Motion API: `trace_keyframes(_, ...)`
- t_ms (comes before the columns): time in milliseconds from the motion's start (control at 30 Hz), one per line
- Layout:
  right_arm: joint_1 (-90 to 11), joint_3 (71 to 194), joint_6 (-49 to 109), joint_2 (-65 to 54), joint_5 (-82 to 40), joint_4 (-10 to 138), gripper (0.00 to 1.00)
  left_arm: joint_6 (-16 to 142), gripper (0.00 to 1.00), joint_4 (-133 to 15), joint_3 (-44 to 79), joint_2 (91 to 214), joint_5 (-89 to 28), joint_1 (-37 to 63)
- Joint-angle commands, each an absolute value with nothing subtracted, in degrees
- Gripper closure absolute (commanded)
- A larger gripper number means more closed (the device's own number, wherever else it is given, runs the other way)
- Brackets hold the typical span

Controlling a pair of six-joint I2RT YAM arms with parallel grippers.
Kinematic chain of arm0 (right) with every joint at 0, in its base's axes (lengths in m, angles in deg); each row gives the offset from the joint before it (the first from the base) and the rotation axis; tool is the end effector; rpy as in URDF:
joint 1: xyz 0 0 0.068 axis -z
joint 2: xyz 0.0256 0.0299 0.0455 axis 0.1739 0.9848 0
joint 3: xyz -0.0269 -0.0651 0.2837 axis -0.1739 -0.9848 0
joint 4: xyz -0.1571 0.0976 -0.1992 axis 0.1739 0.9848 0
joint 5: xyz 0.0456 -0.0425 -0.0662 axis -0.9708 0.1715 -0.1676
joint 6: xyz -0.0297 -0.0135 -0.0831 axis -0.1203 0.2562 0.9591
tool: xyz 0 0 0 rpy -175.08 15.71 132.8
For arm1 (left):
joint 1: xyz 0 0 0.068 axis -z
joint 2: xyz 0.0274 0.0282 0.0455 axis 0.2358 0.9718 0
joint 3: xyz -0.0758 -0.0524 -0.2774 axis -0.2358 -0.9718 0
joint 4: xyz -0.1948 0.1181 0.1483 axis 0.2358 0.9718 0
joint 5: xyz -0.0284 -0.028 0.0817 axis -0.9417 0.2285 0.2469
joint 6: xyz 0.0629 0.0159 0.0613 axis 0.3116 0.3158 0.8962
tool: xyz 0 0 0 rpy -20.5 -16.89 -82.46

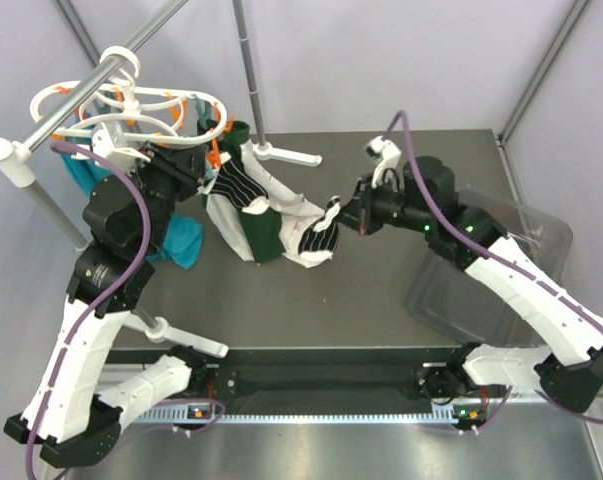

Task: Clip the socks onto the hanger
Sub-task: Pick up the sock from the bin, then place the sock at the center of the board.

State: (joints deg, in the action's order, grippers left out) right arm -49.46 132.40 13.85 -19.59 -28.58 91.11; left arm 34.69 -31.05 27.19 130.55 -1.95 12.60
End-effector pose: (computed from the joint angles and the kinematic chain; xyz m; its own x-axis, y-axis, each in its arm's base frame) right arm 0.2169 0.2054 0.4207 -0.5497 0.0336 -0.8347 -0.6407 0.6242 0.4471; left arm 0.1843 -0.0599 0.5263 -0.0251 -0.6599 -0.7509 0.1125 0.7445 -0.6581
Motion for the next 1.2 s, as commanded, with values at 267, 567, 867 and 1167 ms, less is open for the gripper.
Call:
trace_keyframes(267,-60.2,141.5,11.9,-13.2,-29.3,97.2,1.0,35.5,1.0,-28.5,26.1,128.9,-4.4,12.6)
trace_keyframes(567,-61.6,152.7,-7.5,-2.8,-30.7,88.4,1.0,36.2,1.0,-30.1,25.5,128.5,-5.4,12.6)
trace_keyframes(867,-65.7,155.5,11.5,-0.5,-23.0,109.1,1.0,35.9,1.0,-29.6,26.0,128.5,-4.9,12.6)
trace_keyframes(1167,-65.8,142.7,25.5,-3.6,-20.0,125.5,1.0,35.5,1.0,-29.3,25.3,128.0,-4.9,12.6)
